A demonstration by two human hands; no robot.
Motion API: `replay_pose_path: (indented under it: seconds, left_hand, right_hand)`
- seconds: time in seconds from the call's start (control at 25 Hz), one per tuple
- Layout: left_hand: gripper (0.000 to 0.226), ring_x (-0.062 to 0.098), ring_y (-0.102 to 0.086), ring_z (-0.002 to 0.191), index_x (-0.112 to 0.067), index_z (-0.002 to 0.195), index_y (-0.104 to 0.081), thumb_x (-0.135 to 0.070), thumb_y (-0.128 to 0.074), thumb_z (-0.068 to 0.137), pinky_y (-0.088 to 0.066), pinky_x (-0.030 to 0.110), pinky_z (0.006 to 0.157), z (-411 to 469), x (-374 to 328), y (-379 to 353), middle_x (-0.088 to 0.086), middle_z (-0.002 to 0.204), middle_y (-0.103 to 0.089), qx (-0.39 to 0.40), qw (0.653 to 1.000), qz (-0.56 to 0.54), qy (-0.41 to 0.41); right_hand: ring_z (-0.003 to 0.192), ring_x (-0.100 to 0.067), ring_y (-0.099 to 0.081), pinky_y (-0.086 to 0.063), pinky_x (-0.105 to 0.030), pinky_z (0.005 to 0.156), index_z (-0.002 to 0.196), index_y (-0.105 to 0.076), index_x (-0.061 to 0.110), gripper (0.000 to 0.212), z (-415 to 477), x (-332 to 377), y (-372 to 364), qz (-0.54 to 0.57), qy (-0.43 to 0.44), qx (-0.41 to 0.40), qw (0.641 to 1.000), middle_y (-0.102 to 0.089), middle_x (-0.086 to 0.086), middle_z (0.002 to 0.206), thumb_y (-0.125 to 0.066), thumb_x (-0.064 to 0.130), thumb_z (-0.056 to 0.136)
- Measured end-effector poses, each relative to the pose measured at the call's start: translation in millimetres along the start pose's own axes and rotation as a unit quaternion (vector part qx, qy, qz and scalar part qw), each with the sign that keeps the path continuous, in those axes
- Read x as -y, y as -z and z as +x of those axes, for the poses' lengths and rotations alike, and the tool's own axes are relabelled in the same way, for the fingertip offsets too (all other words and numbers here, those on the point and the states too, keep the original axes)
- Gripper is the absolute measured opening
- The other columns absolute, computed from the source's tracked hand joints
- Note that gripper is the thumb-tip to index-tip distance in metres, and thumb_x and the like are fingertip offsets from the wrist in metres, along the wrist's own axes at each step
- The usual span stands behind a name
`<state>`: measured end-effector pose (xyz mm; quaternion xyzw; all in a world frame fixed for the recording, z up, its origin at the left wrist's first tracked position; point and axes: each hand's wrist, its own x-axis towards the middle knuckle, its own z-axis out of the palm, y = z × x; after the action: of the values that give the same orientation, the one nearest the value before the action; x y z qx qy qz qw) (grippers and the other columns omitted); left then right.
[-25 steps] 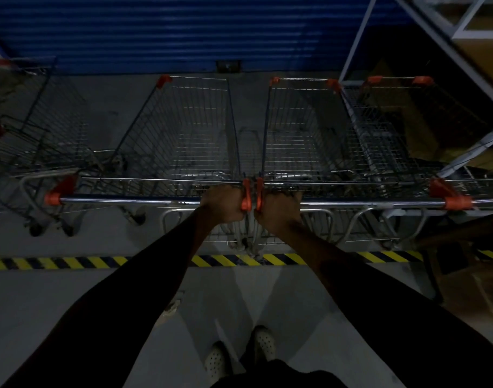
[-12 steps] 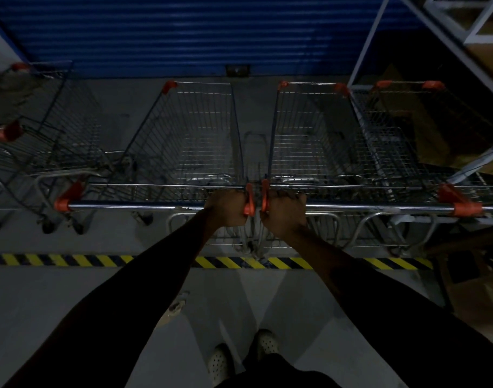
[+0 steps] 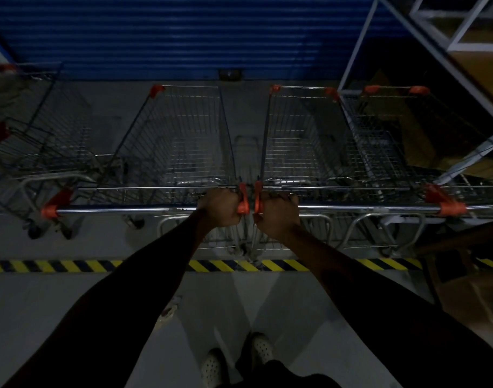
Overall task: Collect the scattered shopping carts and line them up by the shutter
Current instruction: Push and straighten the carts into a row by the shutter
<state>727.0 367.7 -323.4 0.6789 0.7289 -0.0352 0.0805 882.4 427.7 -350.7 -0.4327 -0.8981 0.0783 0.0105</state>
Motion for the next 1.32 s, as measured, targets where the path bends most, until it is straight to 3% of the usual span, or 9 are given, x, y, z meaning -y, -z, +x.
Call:
replay_pose_path:
  seconds: [0.52,0.84,1.0,1.32]
  left_hand:
    - [0.019,0.03,-0.068,0.079,-0.017,0.085,-0.068,-0.03,-0.061,0.073,-0.054,0.034,0.072,0,11,-2,0.007,0.084,-0.071,0.017,0.999,0.01,-0.026]
    - [0.024,0.032,-0.068,0.09,-0.017,0.094,-0.069,-0.033,-0.061,0.078,-0.051,0.034,0.076,-4,4,0,0.009,0.095,-0.072,-0.003,0.998,0.055,-0.038]
    - [0.029,0.032,-0.067,0.099,-0.017,0.1,-0.068,-0.033,-0.06,0.078,-0.051,0.036,0.081,-8,-2,2,0.009,0.104,-0.071,-0.002,0.998,0.057,0.001]
    - [0.029,0.03,-0.064,0.105,-0.018,0.104,-0.067,-0.033,-0.061,0.08,-0.049,0.035,0.085,-9,-11,8,0.008,0.112,-0.068,0.029,0.998,0.004,0.059]
  right_hand:
    - [0.111,-0.03,-0.057,-0.031,-0.041,0.094,0.126,-0.055,0.018,0.049,-6,-1,6,0.014,0.022,-0.012,1.0,-0.066,-0.005,0.115,-0.055,0.046,0.085]
    - [0.11,-0.031,-0.058,-0.03,-0.039,0.095,0.12,-0.058,0.016,0.046,-7,-2,8,0.023,0.019,-0.016,0.999,-0.068,-0.008,0.112,-0.057,0.046,0.085]
    - [0.113,-0.032,-0.056,-0.03,-0.042,0.098,0.131,-0.051,0.015,0.055,-8,0,10,0.002,0.019,0.003,1.0,-0.066,-0.01,0.116,-0.056,0.047,0.086]
    - [0.126,-0.034,-0.044,-0.029,-0.041,0.103,0.136,-0.048,0.012,0.058,-11,1,8,0.032,0.008,0.009,0.999,-0.056,-0.012,0.13,-0.061,0.029,0.082]
